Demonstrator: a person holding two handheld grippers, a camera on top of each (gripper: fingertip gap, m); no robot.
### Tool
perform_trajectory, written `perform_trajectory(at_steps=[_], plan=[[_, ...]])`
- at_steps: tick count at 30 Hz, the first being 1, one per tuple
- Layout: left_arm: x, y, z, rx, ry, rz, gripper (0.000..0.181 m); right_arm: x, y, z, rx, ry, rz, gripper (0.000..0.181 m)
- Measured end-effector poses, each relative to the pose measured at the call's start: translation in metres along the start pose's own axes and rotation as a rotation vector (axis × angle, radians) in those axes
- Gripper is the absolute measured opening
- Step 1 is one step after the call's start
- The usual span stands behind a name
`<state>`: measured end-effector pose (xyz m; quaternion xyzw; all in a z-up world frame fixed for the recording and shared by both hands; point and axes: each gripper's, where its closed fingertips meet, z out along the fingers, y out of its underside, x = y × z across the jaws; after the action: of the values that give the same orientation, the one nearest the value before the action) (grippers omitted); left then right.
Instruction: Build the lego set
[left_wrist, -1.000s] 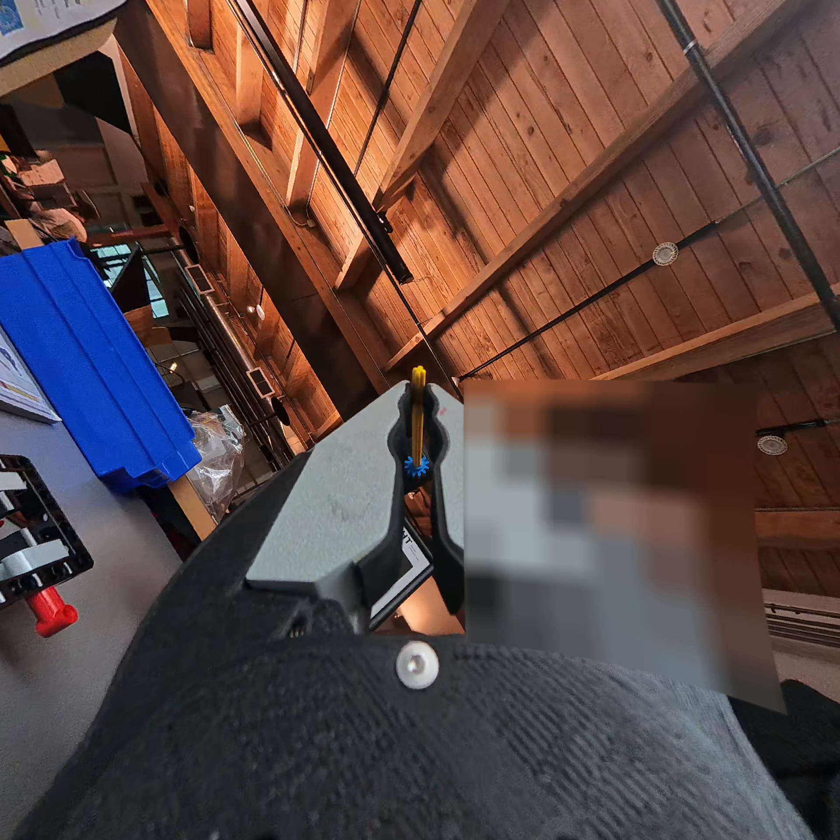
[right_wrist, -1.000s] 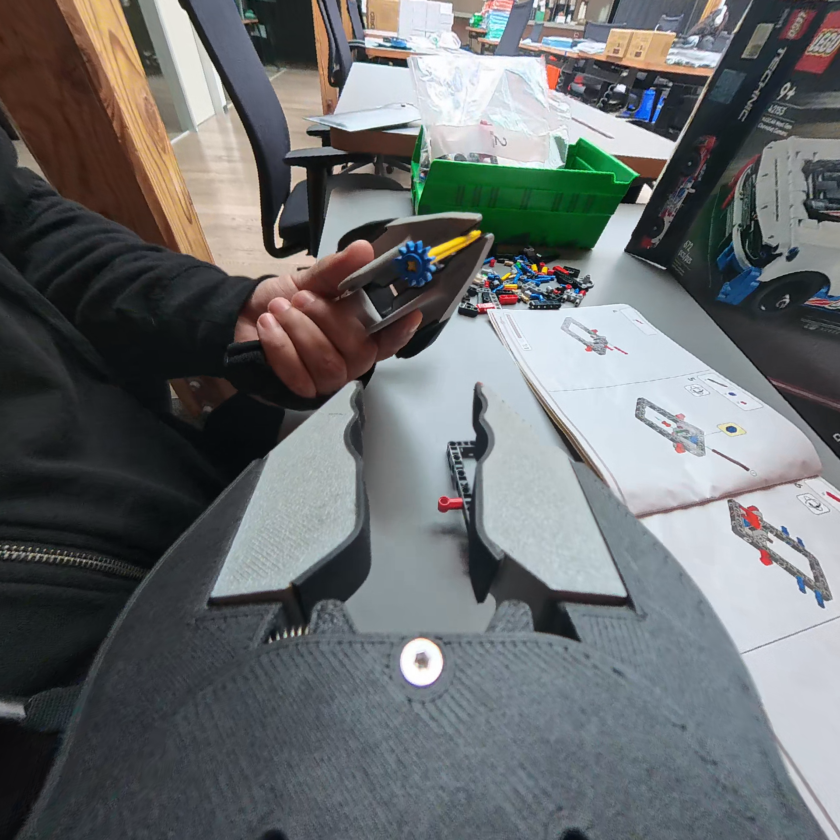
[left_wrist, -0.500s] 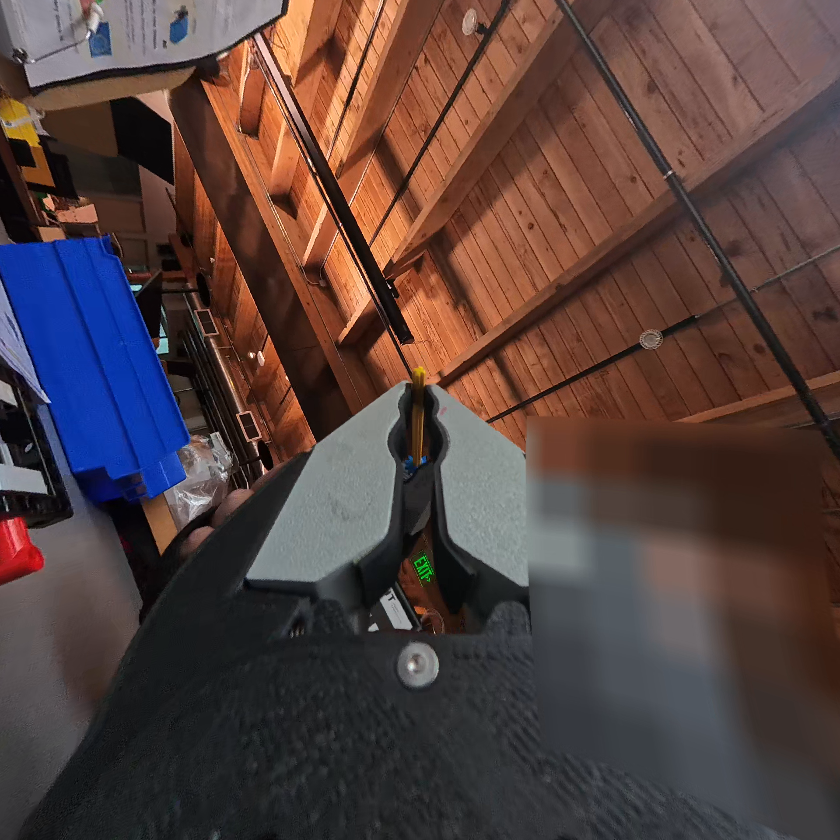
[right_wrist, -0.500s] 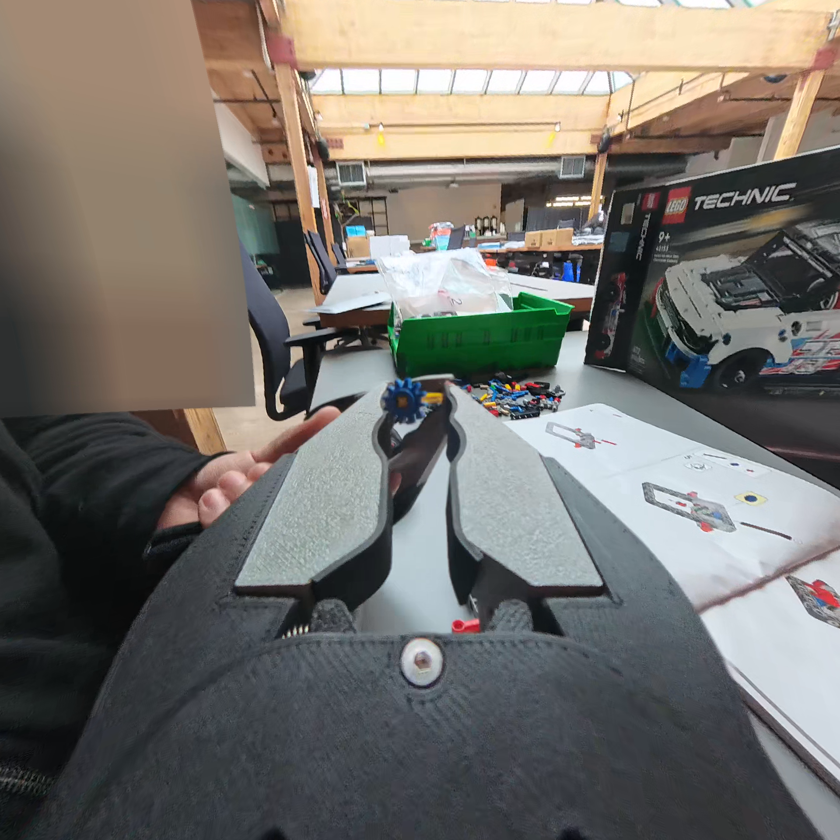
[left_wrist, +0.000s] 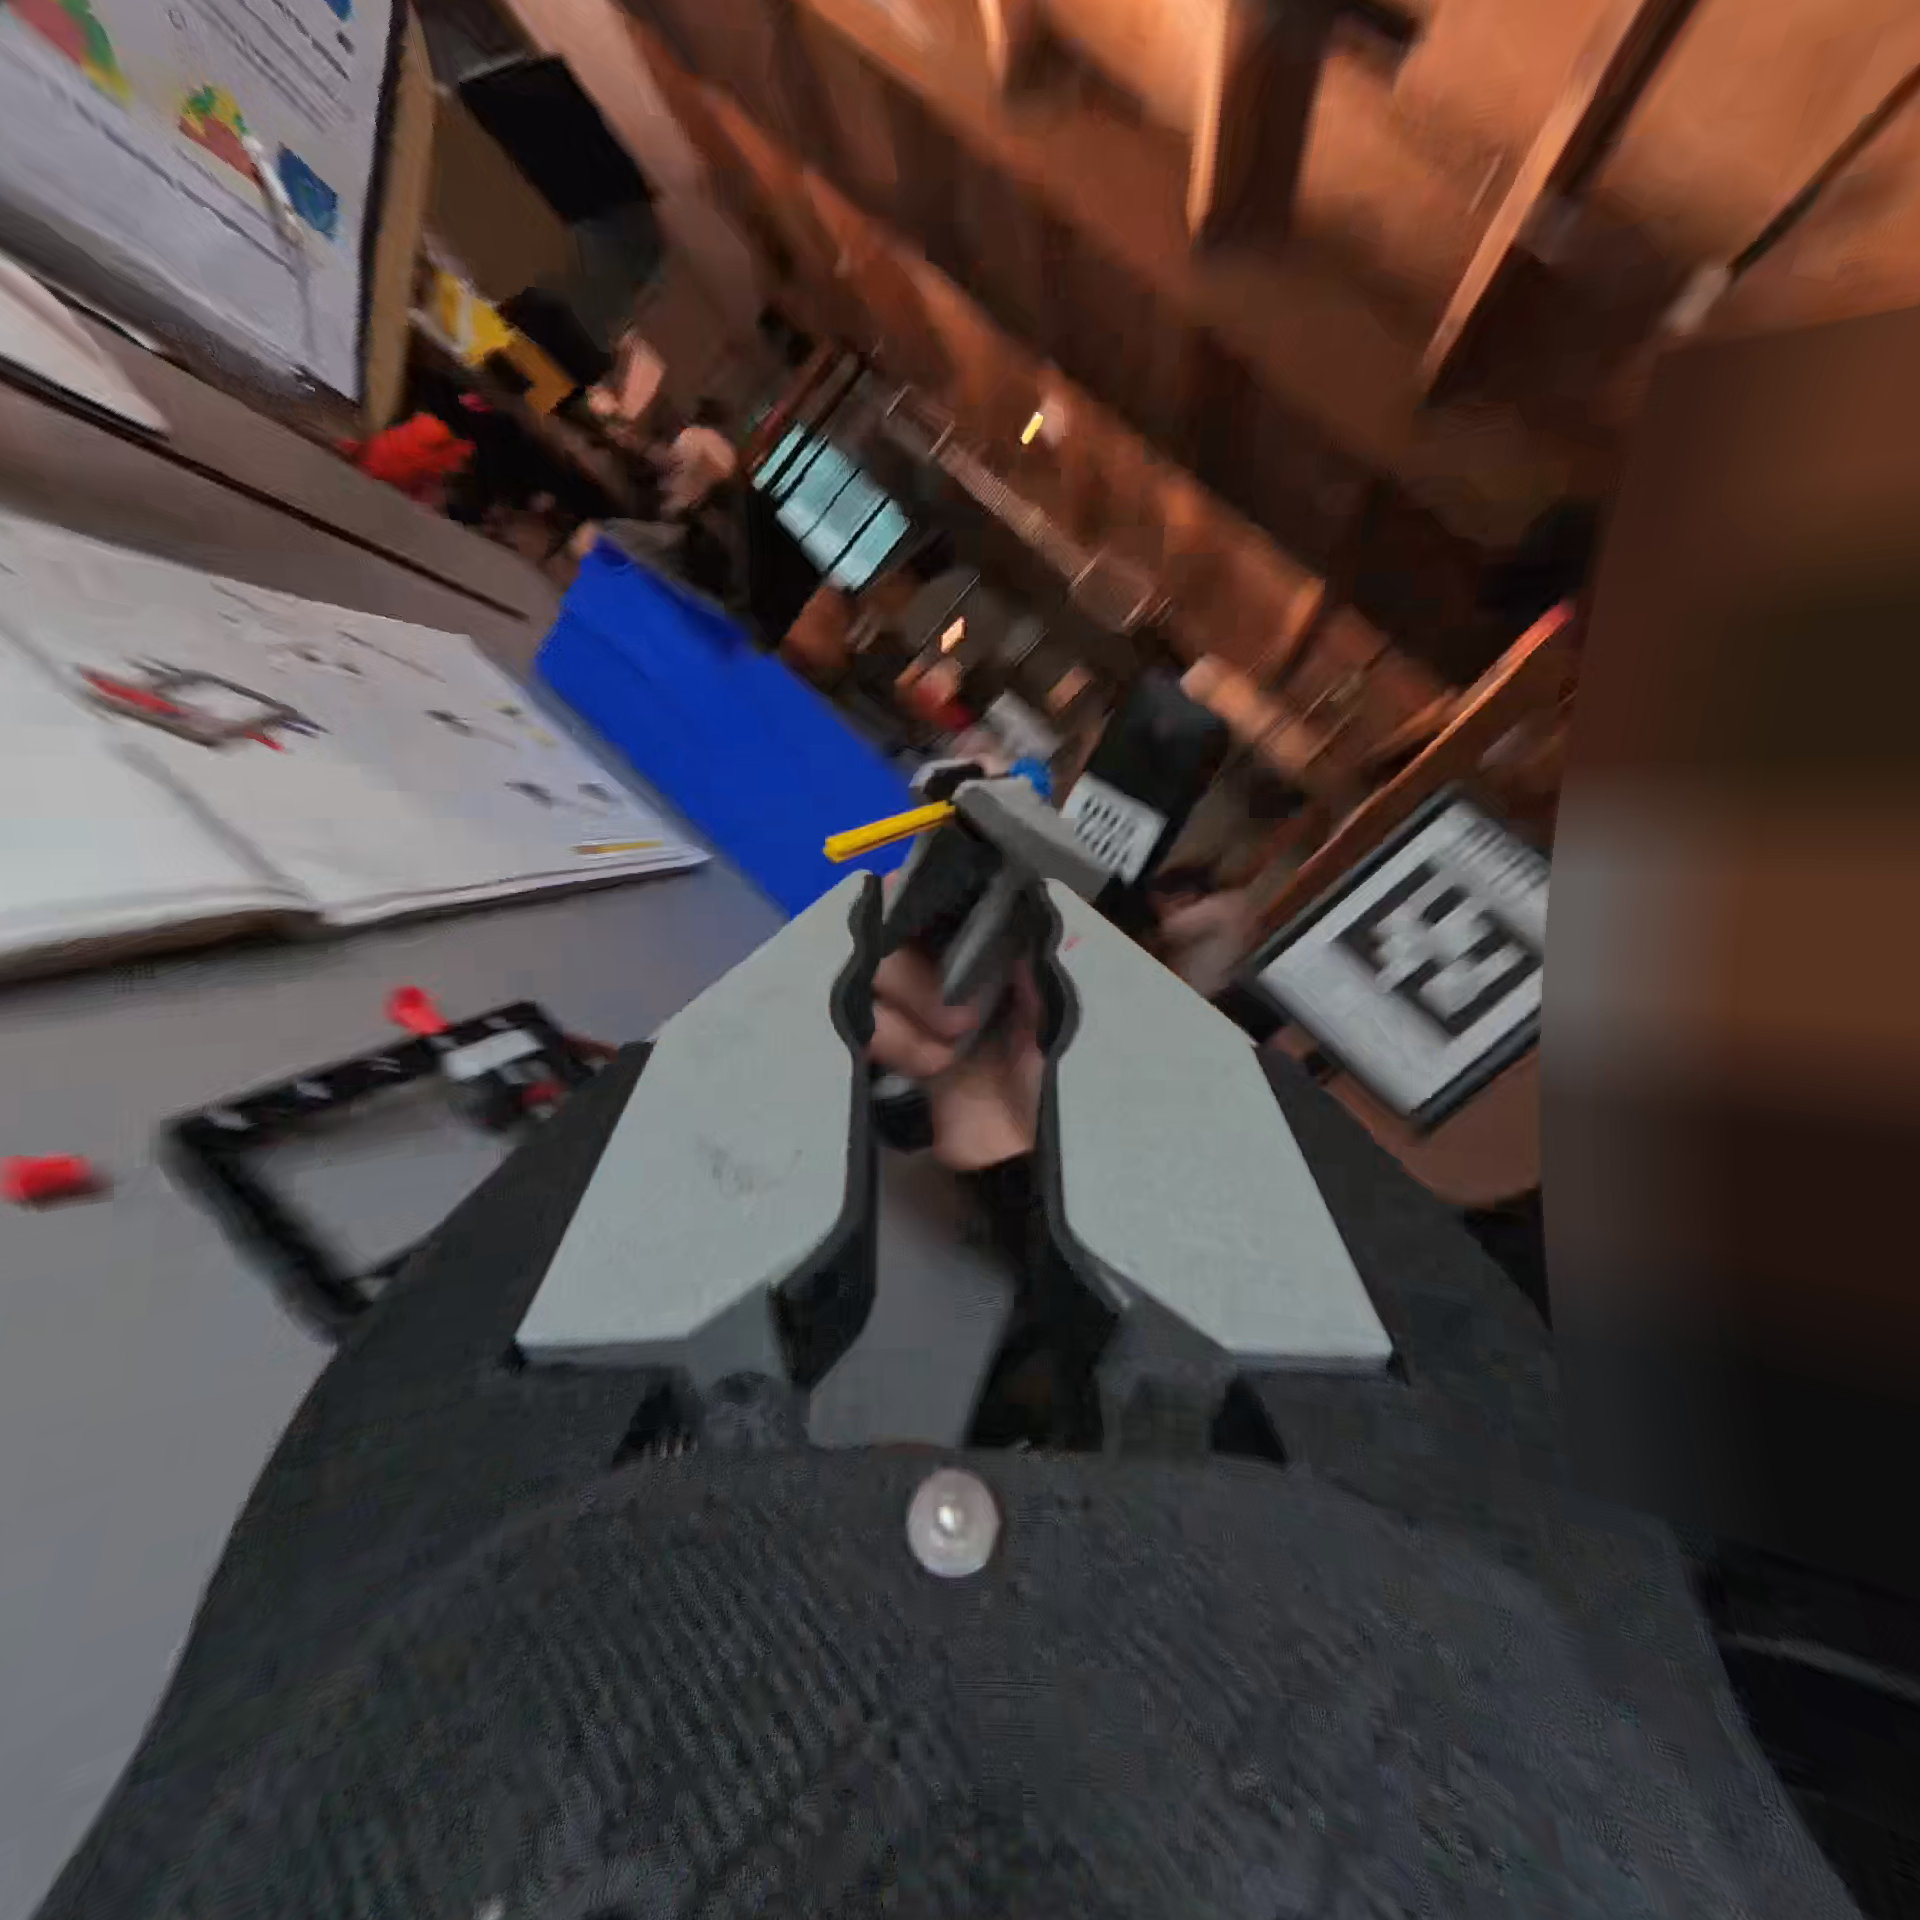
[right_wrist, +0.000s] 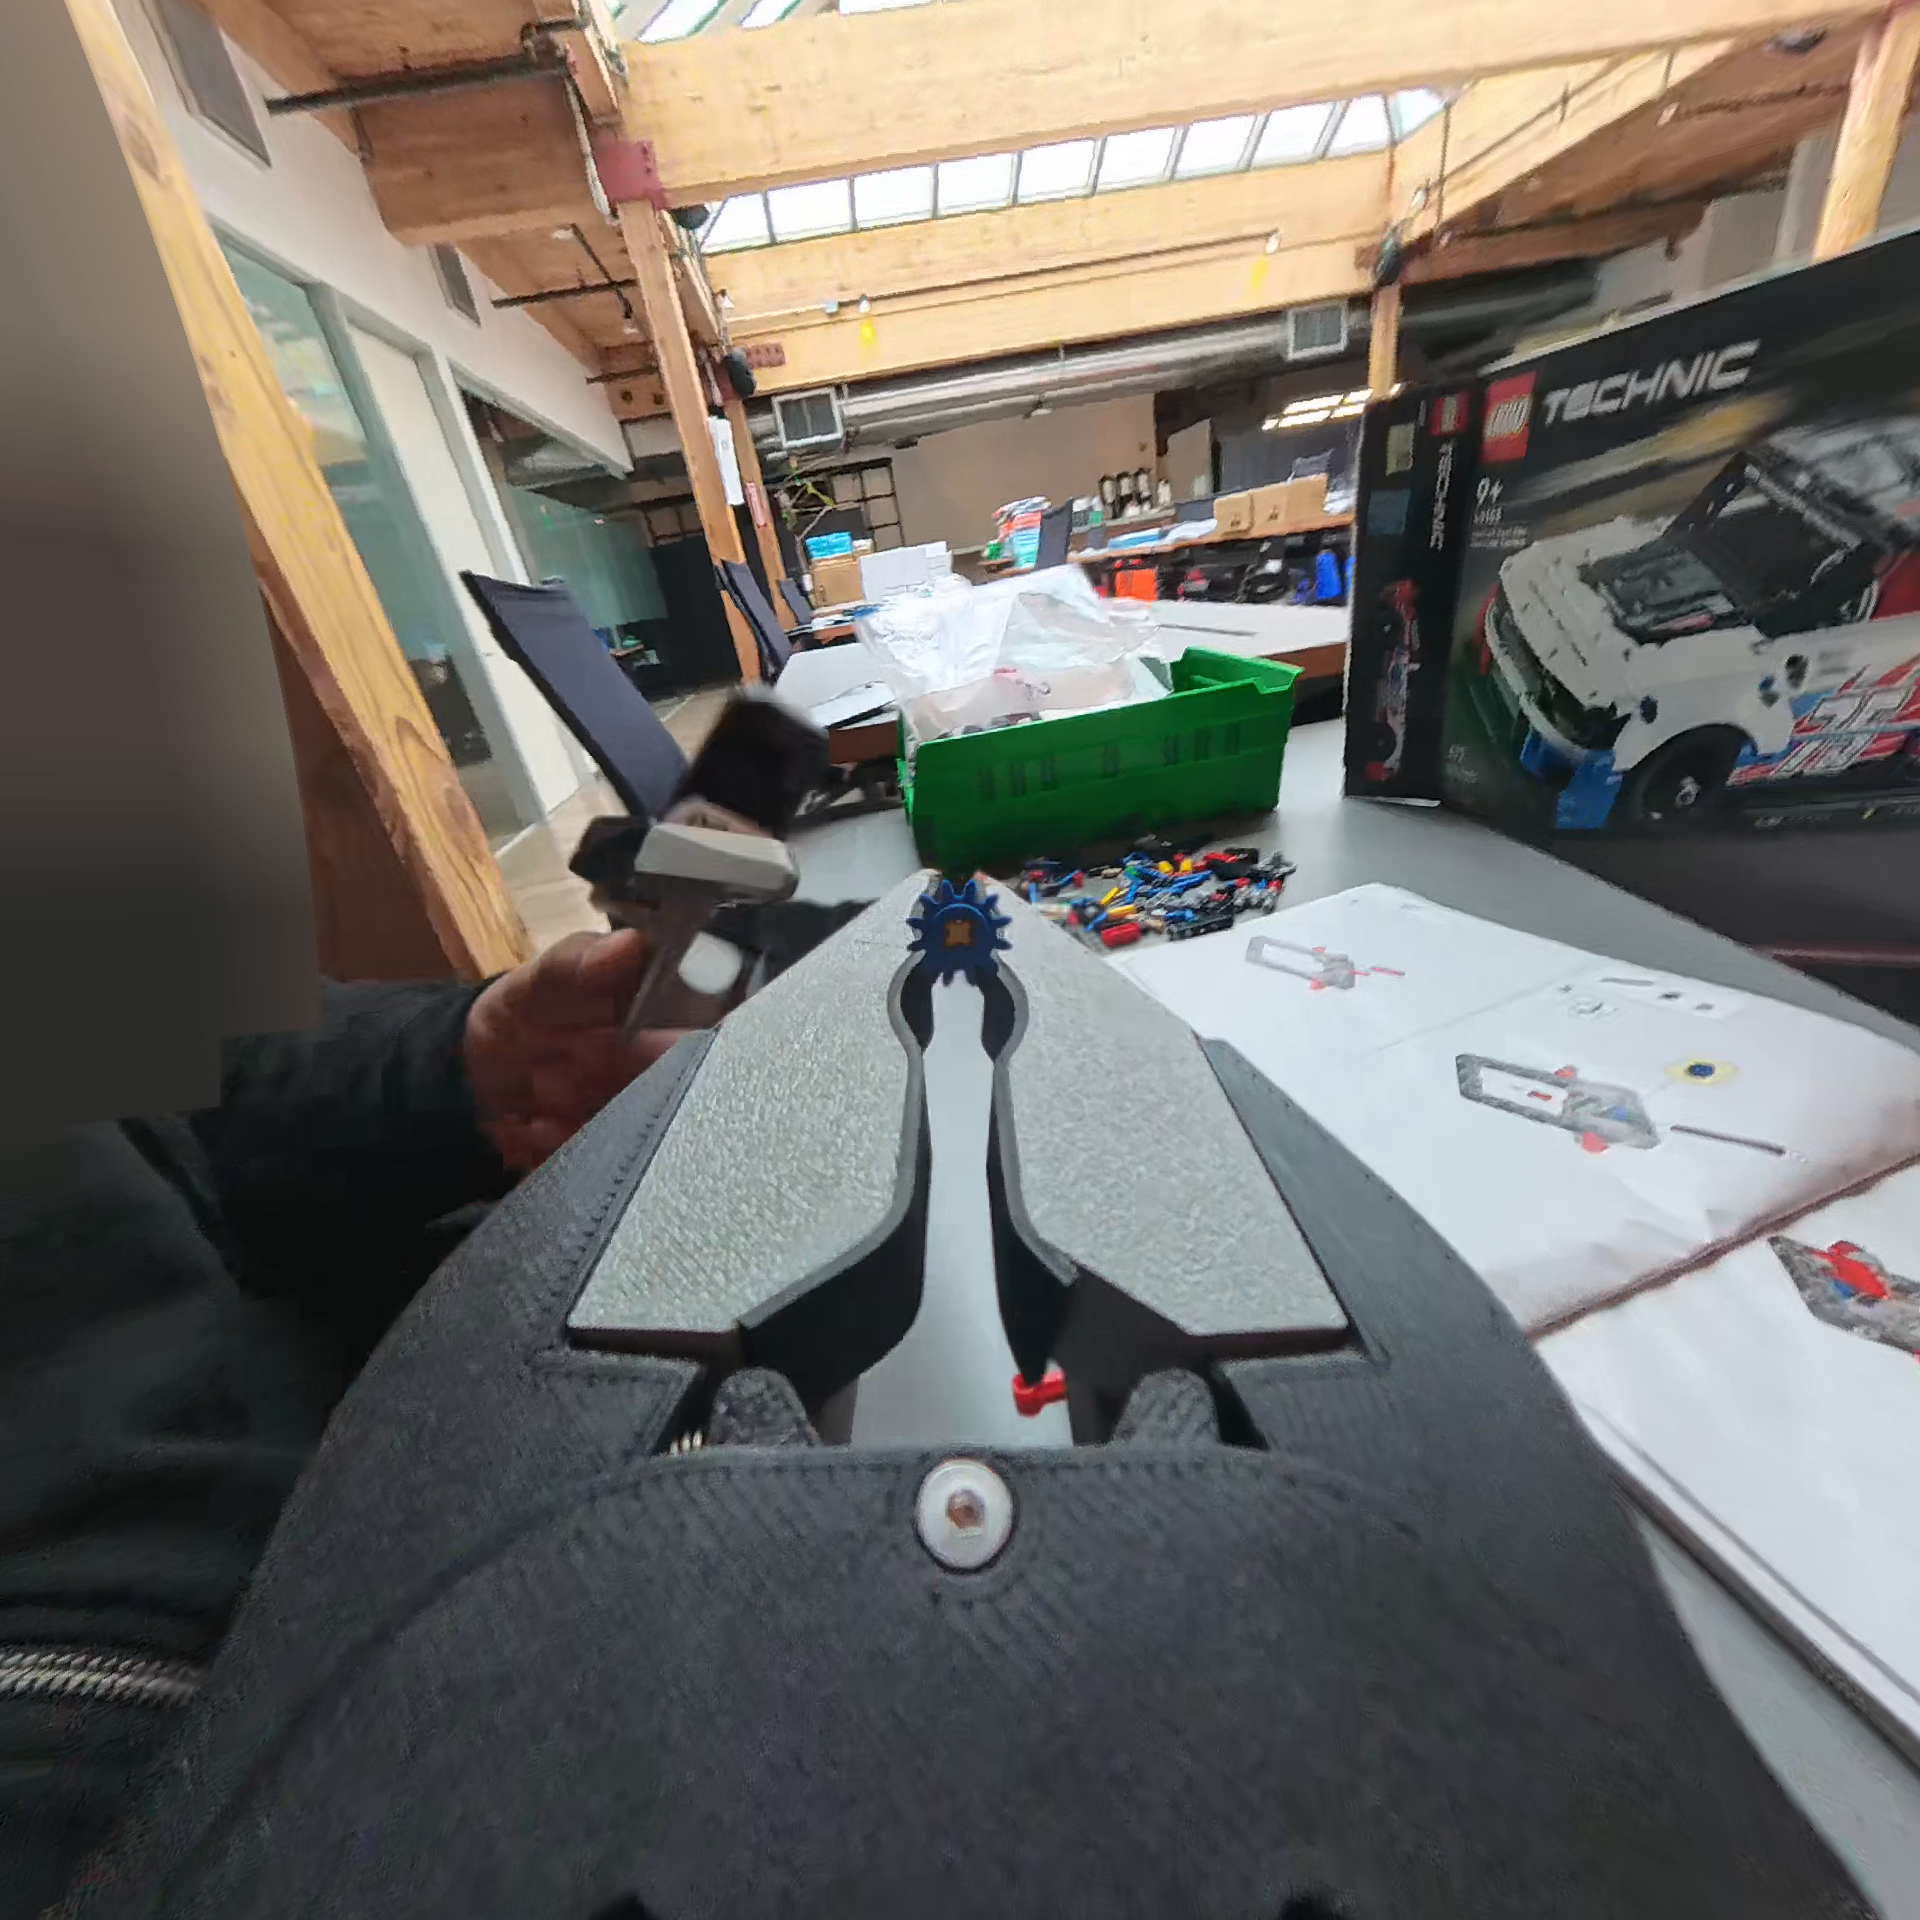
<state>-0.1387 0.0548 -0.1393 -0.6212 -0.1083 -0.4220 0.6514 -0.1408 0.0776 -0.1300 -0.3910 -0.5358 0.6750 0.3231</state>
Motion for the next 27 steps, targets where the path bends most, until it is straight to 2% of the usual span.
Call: perform_trajectory(at_steps=[1,4,6,7,8,9,12,16,20,27], plan=[[-0.007,0.004,0.001,-0.128,-0.114,0.232,0.026,0.002,0.004,-0.001,-0.027,-0.027,0.055,0.0],[-0.024,0.0,0.006,-0.353,-0.36,0.832,0.035,0.002,0.014,-0.003,-0.084,-0.111,0.169,0.0],[-0.029,0.006,0.012,-0.463,-0.396,1.041,0.029,0.003,0.014,-0.004,-0.081,-0.132,0.198,0.0],[-0.031,0.011,0.015,-0.499,-0.391,1.092,0.025,0.002,0.013,-0.005,-0.078,-0.141,0.202,0.0],[-0.032,0.016,0.017,-0.525,-0.378,1.12,0.012,0.001,0.014,-0.005,-0.08,-0.144,0.199,0.0],[-0.032,0.019,0.018,-0.534,-0.367,1.136,0.004,0.001,0.015,-0.005,-0.087,-0.143,0.193,0.0],[-0.036,0.025,0.021,-0.546,-0.346,1.143,0.002,0.005,0.018,-0.006,-0.086,-0.126,0.19,0.001],[-0.053,0.031,0.017,-0.545,-0.302,0.984,0.001,0.016,0.035,-0.011,-0.131,-0.09,0.211,0.007],[-0.057,0.034,0.016,-0.557,-0.261,0.935,0.002,0.023,0.038,-0.013,-0.121,-0.073,0.241,0.011],[-0.064,0.039,0.023,-0.594,-0.271,0.921,0.002,0.026,0.039,-0.011,-0.118,-0.062,0.211,0.001]])
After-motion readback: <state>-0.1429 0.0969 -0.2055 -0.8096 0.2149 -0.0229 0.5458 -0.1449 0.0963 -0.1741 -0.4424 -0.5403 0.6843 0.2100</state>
